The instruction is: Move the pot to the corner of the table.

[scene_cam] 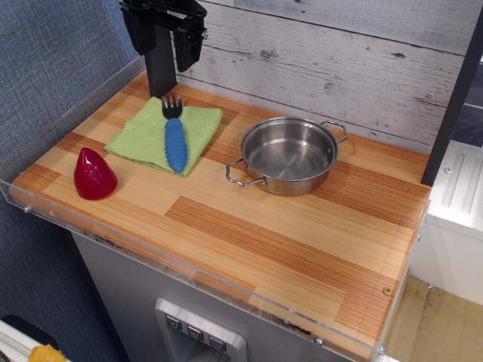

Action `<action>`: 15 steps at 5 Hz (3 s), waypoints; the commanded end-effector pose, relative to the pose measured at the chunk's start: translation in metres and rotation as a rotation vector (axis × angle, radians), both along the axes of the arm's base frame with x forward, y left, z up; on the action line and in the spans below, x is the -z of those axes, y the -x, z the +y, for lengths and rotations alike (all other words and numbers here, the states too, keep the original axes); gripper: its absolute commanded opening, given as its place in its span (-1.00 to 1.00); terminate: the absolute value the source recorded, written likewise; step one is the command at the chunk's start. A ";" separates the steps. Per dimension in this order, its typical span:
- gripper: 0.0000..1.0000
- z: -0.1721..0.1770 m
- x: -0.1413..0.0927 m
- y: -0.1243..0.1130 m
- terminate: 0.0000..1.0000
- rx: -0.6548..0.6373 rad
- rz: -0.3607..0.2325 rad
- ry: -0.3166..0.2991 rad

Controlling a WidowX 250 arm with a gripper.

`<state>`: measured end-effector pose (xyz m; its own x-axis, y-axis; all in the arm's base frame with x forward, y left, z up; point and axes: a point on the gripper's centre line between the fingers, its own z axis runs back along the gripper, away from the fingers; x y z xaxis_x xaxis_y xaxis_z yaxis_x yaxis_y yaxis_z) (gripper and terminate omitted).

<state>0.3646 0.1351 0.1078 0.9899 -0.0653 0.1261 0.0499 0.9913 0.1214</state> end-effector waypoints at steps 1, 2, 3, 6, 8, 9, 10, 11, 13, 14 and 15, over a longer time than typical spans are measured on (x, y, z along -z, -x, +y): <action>1.00 0.000 0.000 0.000 -1.00 0.000 0.000 0.000; 1.00 -0.016 0.004 0.000 -1.00 0.023 0.016 0.027; 1.00 -0.038 0.010 0.002 -1.00 0.077 0.024 0.053; 1.00 -0.095 0.032 0.000 -1.00 0.206 0.071 0.078; 1.00 -0.100 0.056 -0.006 -1.00 0.205 0.099 0.065; 1.00 -0.103 0.068 -0.010 -1.00 0.215 0.106 0.082; 1.00 -0.106 0.075 -0.010 -1.00 0.228 0.105 0.088; -1.00 -0.105 0.074 -0.009 -1.00 0.233 0.075 0.108; -1.00 -0.103 0.074 -0.008 -1.00 0.229 0.067 0.123; -1.00 -0.102 0.063 -0.006 -1.00 0.229 0.051 0.132; -1.00 -0.100 0.051 -0.004 -1.00 0.231 0.027 0.139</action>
<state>0.3663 0.0315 0.0332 0.9573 -0.2817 0.0643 0.2847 0.9577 -0.0424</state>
